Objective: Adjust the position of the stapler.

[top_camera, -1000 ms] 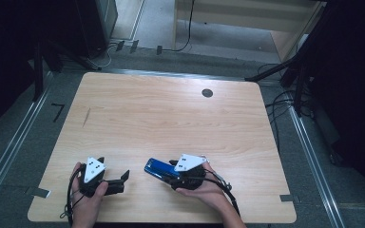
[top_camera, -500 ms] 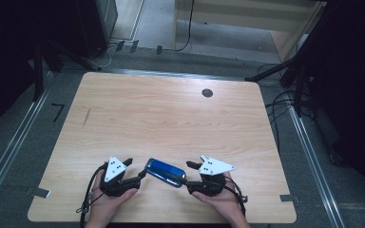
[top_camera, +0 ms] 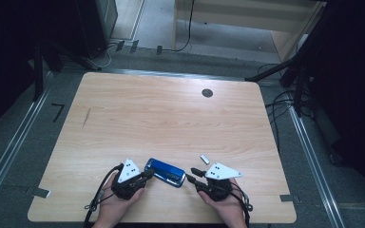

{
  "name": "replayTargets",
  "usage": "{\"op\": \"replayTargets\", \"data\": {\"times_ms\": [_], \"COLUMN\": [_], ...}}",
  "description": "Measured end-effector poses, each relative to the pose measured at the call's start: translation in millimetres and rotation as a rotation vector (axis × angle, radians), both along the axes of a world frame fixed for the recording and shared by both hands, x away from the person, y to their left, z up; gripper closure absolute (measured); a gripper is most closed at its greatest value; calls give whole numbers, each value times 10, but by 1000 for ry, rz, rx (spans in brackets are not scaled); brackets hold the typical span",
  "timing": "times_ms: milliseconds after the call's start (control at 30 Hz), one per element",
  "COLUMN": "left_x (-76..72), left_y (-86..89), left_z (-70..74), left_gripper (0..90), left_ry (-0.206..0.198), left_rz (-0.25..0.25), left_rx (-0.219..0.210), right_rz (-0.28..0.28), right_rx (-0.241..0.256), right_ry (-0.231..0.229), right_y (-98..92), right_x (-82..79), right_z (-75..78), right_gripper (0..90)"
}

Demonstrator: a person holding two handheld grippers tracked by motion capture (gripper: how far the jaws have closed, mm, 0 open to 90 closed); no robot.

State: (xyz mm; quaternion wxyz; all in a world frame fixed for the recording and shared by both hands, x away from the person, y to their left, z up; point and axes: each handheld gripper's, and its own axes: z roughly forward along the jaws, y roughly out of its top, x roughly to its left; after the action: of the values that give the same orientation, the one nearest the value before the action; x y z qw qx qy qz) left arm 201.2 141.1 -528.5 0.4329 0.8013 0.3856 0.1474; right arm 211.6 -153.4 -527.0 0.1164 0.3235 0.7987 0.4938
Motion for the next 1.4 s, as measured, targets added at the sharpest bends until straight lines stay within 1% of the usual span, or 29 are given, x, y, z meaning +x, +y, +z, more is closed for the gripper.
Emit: {"op": "replayTargets", "data": {"times_ms": [33,67,100,133,167,200,233,267,300,333,400,500,533,633,667,733,767,867,900,933,1033,1133,1200,1367,1400], "left_x": [0,25,25,51,51,62,62,62,62,64,64,67,84,97,88,89,98,113,115,114,111,107,102,96,94], "left_y": [0,-35,-35,-63,-63,-90,-90,-127,-127,-160,-183,-189,-187,-179,-183,-182,-175,-153,-148,-151,-153,-156,-162,-167,-170], "left_z": [0,-14,-14,-29,-29,-29,-29,-31,-31,-33,-34,-39,-41,-42,-42,-43,-45,-46,-45,-46,-45,-44,-45,-42,-44], "left_gripper": [900,900,900,900,900,900,900,900,900,900,900,900,900,900,900,900,900,900,900,900,900,900,900,900,900], "left_ry": [0,12,12,25,25,35,35,32,32,28,28,33,44,54,50,51,58,78,80,76,72,69,63,59,54], "left_rz": [0,-15,-15,-21,-21,-34,-34,-47,-47,-60,-70,-75,-73,-76,-72,-71,-73,-65,-61,-58,-57,-54,-56,-53,-56], "left_rx": [0,-2,-2,10,10,12,12,13,13,27,28,31,17,9,13,11,1,-17,-16,-14,-11,-7,-3,6,6], "right_rz": [0,-19,-19,-16,-16,-25,-25,-14,-14,7,16,11,10,22,35,39,40,24,19,26,41,32,33,35,37], "right_rx": [0,16,16,21,21,7,7,-6,-6,-23,-32,-37,-40,-26,-22,-24,-28,-33,-28,-15,-11,-1,28,42,52], "right_ry": [0,39,39,56,56,51,51,46,46,51,56,66,67,75,69,68,63,57,54,57,58,44,25,12,8], "right_y": [0,0,0,10,10,34,34,60,60,98,127,151,149,133,133,139,144,161,160,157,155,162,169,187,194], "right_x": [0,16,16,21,21,10,10,-2,-2,-12,-10,4,21,34,26,20,20,19,22,17,10,-10,-13,-7,-4], "right_z": [0,-40,-40,-61,-61,-72,-72,-79,-79,-92,-106,-112,-111,-91,-57,-43,-37,-16,-9,8,17,32,78,138,158], "right_gripper": [704,748,748,787,787,817,817,848,848,866,874,889,890,900,900,900,900,900,900,900,900,900,900,900,900]}}
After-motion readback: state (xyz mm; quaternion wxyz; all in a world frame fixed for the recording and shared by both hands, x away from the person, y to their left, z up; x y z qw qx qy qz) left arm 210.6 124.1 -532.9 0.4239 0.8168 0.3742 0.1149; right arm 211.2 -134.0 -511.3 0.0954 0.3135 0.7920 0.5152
